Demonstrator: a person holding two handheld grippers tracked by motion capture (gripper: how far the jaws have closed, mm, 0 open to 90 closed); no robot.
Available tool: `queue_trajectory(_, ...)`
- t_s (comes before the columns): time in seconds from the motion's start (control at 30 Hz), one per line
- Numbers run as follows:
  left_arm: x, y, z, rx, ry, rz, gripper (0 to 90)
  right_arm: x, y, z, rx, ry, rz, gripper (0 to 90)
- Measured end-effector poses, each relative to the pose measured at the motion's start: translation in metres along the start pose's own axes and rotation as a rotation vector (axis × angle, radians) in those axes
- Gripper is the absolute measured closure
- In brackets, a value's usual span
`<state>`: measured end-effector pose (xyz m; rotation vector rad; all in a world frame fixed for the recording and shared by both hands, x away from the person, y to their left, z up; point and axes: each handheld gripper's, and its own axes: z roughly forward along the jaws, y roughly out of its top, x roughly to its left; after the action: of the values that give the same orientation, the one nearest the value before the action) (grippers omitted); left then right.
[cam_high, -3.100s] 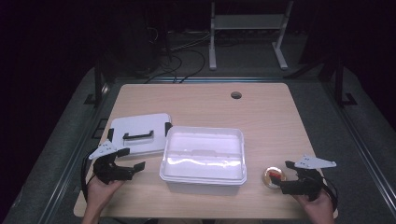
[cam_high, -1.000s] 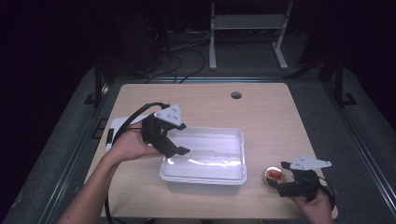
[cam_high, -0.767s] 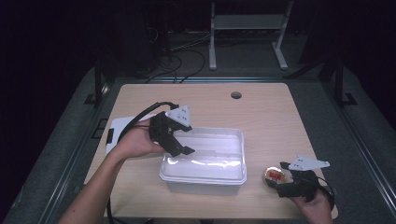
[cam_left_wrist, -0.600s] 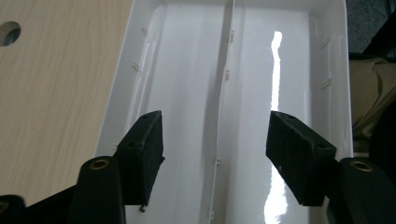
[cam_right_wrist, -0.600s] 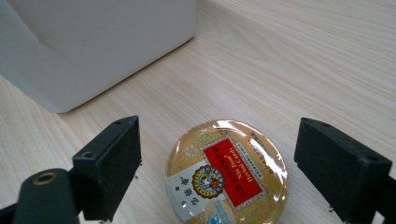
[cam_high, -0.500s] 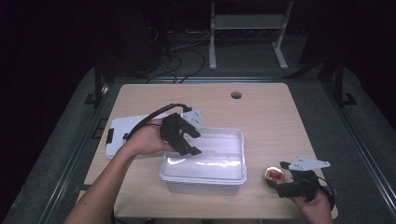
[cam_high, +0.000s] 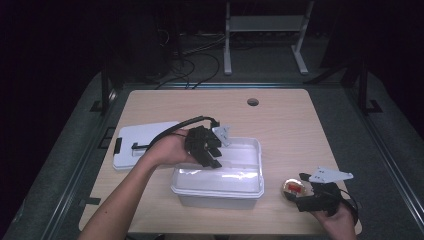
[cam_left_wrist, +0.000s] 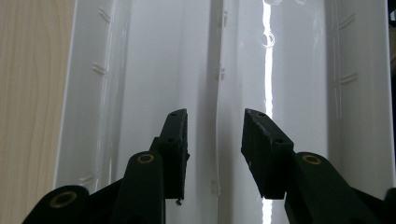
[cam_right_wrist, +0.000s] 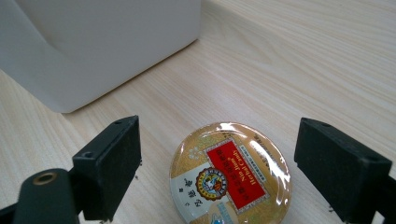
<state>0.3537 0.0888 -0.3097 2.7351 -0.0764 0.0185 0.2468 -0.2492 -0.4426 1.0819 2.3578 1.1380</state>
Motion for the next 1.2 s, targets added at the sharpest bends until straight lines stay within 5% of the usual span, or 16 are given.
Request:
queue_trajectory(0.67, 0.005, 0.006, 0.014, 0.070, -0.053, 0.017, 84.4, 0.001, 0.001, -0.001, -0.002, 0.006, -0.016, 14.2)
queue_trajectory(1.2, 0.008, 0.008, 0.016, 0.090, -0.075, 0.009, 89.1, 0.001, 0.001, -0.002, -0.005, 0.003, -0.017, 14.3)
